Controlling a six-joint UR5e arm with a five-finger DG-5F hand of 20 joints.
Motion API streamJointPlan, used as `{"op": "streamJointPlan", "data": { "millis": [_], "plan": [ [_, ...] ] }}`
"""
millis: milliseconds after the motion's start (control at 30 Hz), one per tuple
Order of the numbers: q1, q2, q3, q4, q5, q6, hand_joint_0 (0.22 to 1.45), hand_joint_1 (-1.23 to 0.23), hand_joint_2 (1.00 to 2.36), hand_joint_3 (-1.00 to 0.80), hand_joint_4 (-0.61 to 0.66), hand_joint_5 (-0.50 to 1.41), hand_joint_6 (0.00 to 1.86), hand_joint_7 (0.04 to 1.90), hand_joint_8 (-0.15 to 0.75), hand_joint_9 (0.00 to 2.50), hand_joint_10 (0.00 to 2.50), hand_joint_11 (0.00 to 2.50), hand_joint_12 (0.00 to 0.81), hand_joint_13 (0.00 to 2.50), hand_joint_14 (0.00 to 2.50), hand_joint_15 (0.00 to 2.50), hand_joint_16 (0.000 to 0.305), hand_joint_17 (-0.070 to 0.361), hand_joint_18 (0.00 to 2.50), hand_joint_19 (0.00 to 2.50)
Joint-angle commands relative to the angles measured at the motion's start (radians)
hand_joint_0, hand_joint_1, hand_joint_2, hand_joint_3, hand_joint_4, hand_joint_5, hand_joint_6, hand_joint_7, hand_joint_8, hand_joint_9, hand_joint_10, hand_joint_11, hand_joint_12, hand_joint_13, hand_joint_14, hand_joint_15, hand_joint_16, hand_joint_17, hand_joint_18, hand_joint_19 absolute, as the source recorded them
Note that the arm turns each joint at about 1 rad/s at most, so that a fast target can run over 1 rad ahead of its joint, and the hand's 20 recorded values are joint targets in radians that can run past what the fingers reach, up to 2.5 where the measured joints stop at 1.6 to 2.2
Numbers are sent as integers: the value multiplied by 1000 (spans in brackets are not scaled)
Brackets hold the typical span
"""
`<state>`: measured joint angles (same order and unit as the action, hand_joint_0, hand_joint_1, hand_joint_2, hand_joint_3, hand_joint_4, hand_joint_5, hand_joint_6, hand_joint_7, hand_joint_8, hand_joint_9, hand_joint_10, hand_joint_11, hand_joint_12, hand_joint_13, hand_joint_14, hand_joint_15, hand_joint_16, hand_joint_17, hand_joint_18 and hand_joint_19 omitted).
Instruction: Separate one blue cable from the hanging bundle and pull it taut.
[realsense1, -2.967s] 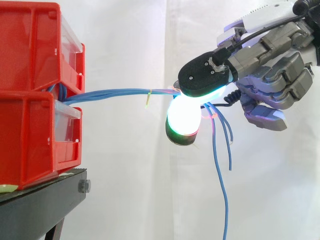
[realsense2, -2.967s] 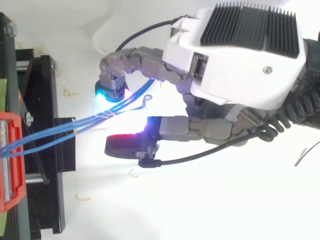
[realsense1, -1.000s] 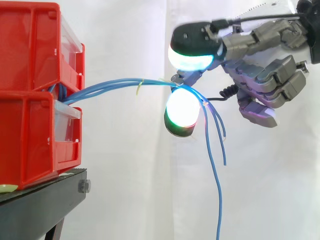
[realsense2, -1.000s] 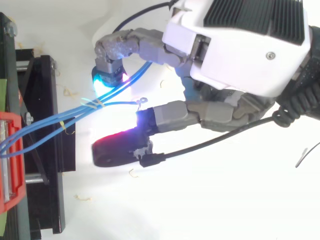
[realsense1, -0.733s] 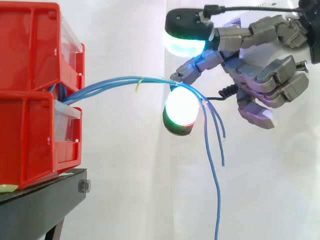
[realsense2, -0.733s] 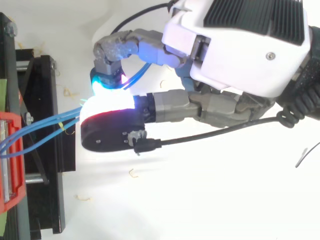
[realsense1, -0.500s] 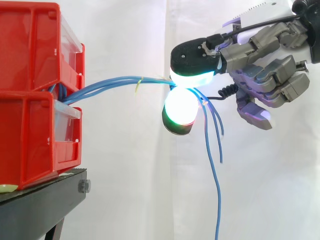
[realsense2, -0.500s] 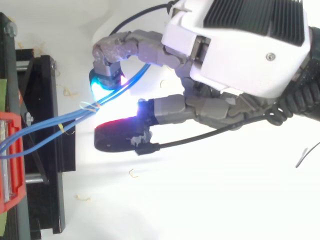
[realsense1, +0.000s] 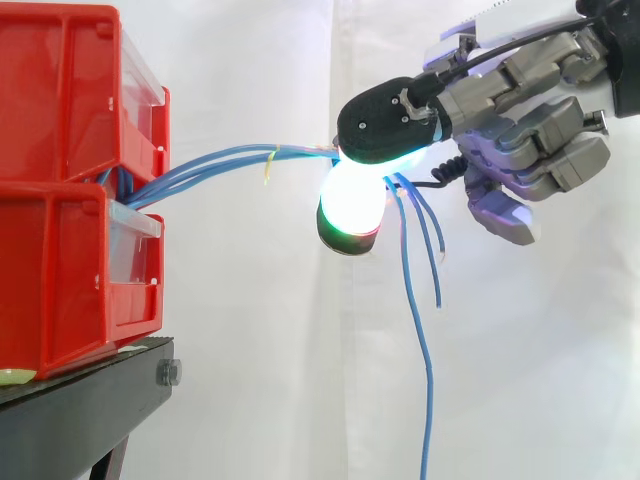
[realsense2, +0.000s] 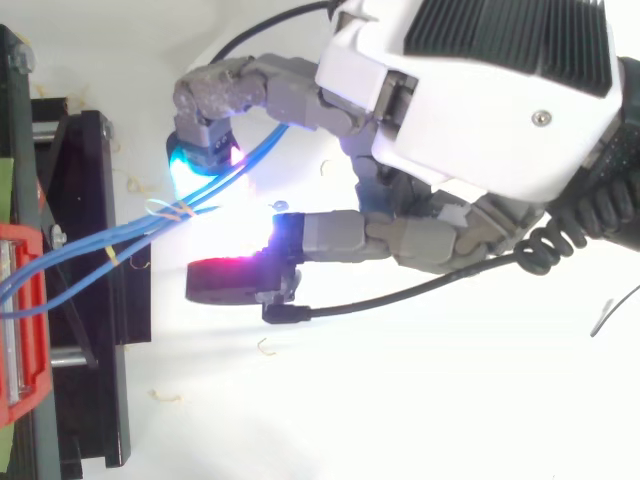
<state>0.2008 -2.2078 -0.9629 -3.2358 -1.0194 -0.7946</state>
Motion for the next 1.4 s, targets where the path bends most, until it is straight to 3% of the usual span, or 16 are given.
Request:
{"op": "streamJointPlan", "data": {
  "millis": [0,67,133,300,367,500,700,767,1067,1367],
  "plan": [
    [0,-1,0,24,-1,-1,501,-627,1003,-248,202,126,505,1245,163,2500,39,1528,473,2205,29,1137,73,164,1667,620],
    [0,0,1,28,-1,-1,453,-556,1003,-405,218,123,505,1239,165,2500,39,1509,477,2185,29,1145,75,168,1652,621],
    [0,0,0,30,-1,-1,425,-472,1000,-500,194,120,504,1236,120,2500,36,1514,426,2120,29,1184,66,148,1501,726],
    [0,0,0,47,1,-11,435,-202,1000,-500,124,133,505,1206,83,2500,39,1370,408,2124,28,1148,60,135,1466,720],
    [0,0,0,51,-1,-20,493,-125,1000,-500,75,136,505,1191,2,2500,42,1324,376,2113,30,1167,51,114,1384,752],
    [0,0,0,51,-1,-28,575,-218,1000,-500,31,137,505,1184,-79,2500,44,1346,336,2113,32,1186,40,91,1314,778],
    [0,-1,0,51,1,-28,690,-464,1000,-500,46,140,505,1182,-89,2500,44,1373,344,2123,32,1172,37,83,1315,768],
    [0,-1,-2,51,1,-28,717,-548,1003,-469,51,140,505,1191,-66,2500,44,1373,347,2123,32,1192,37,82,1316,766],
    [0,0,-2,51,1,-28,737,-629,1014,-316,42,140,505,1199,-45,2500,43,1384,346,2107,32,1191,37,83,1308,781],
    [3,-1,-2,51,18,9,705,-707,1017,-167,39,141,505,1217,101,2500,42,1381,363,2098,32,1165,41,93,1328,754]
  ]
}}
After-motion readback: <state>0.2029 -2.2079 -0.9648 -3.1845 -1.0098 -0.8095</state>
